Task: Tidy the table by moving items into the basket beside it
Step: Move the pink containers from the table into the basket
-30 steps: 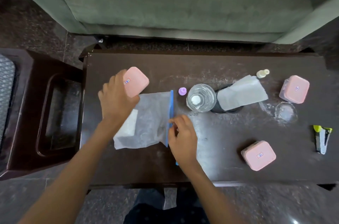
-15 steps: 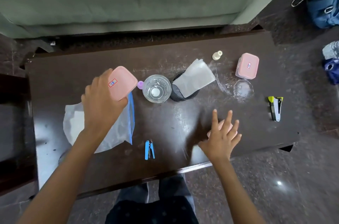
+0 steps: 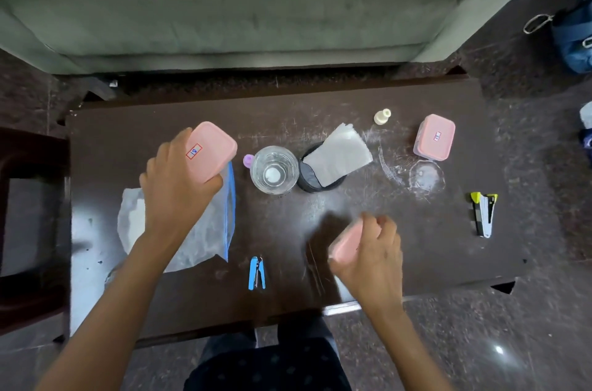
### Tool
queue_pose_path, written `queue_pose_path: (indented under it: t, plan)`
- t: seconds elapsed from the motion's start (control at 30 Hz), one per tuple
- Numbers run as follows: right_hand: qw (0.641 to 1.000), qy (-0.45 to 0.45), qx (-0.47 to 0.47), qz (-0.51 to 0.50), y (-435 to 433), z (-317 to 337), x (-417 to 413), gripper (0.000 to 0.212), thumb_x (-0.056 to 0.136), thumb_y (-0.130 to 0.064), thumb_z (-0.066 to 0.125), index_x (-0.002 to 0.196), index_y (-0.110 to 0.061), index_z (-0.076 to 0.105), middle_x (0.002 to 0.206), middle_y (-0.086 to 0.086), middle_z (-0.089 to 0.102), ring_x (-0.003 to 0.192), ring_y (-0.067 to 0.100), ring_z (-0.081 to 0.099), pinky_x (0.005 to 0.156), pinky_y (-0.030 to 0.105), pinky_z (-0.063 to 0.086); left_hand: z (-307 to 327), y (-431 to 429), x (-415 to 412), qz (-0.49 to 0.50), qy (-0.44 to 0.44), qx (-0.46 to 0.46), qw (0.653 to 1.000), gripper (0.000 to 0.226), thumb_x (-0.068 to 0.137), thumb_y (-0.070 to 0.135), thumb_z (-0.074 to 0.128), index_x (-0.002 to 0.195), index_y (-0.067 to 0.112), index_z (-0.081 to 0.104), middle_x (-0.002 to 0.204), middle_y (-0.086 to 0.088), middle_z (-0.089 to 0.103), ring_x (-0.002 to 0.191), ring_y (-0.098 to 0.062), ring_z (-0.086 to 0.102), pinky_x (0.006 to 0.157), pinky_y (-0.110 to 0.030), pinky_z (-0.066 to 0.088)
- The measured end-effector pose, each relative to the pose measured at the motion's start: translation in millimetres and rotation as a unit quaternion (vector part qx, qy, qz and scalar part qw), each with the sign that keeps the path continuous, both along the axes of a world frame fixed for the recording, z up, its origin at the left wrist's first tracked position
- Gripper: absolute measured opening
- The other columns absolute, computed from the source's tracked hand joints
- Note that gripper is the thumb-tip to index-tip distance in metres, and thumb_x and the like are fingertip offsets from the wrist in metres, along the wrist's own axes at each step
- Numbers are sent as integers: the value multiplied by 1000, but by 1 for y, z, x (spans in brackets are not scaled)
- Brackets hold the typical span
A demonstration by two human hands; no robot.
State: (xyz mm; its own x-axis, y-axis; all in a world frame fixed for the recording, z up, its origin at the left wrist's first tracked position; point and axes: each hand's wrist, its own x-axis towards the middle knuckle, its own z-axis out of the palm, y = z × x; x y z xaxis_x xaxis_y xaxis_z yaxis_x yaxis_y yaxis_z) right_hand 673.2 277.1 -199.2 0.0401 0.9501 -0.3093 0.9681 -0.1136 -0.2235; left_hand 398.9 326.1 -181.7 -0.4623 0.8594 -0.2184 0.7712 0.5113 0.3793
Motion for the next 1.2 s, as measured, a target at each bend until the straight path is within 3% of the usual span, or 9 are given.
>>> queue_pose_path:
  t: [0.17,0.27,0.43,0.53,0.63,0.77,0.93,1.1,1.2]
  plan:
    - [985,90,95,114,17,59,-61,89,48,-49,76,127,-20,45,123,8,46,104,24,47,81,37,45,19,-5,-34,56,-13,40,998,73,70,34,71,134,23,37,123,-8,46,112,-25,45,93,-51,38]
    - [964,171,135,154,30,84,-118,87,51,-58,67,128,-24,44,125,3,44,109,21,42,84,35,40,34,-21,-72,110,-23,85,990,81,72,35,73,141,23,31,127,-7,41,113,-26,47,98,-50,39]
    - [920,317,128,191,37,93,-225,81,56,-65,63,128,-34,42,128,-7,38,117,19,45,93,50,44,51,-61,-151,168,-67,164,970,95,72,39,73,147,16,20,123,-11,42,115,-15,35,89,-19,27]
    - [901,359,118,211,30,89,-284,75,59,-66,63,126,-39,45,128,-8,37,119,19,44,93,51,44,59,-88,-215,244,-56,191,949,85,77,29,72,146,13,24,128,-15,41,119,-18,36,91,-15,23]
    - [889,387,110,220,14,86,-333,73,59,-60,66,126,-40,45,126,-13,34,121,18,41,97,47,43,61,-105,-278,298,-14,199,934,64,76,20,69,130,3,41,116,-20,47,107,-25,38,81,-17,26]
    - [887,399,79,217,-10,78,-375,82,55,-52,65,132,-40,37,121,-22,29,120,6,32,99,13,26,51,-107,-344,405,0,211,890,64,70,16,71,127,6,44,121,-19,48,112,-31,42,95,-31,31]
    - [900,377,66,209,-28,72,-405,87,51,-52,64,132,-28,42,125,-10,34,117,7,29,95,2,21,23,-100,-389,517,-102,126,840,67,74,17,70,132,17,37,133,-16,36,119,-39,39,100,-40,34]
    - [913,355,45,197,-36,68,-425,90,47,-56,63,131,-31,43,129,-7,35,121,13,30,93,23,27,-5,-98,-395,542,-212,93,808,65,75,11,68,132,24,40,135,-13,29,121,-36,35,94,-34,37]
    - [914,349,47,203,-36,65,-432,90,47,-56,63,130,-30,44,129,-6,35,121,15,31,91,21,26,-15,-95,-395,531,-232,101,809,63,74,13,70,129,27,42,134,-11,31,119,-35,37,90,-32,39]
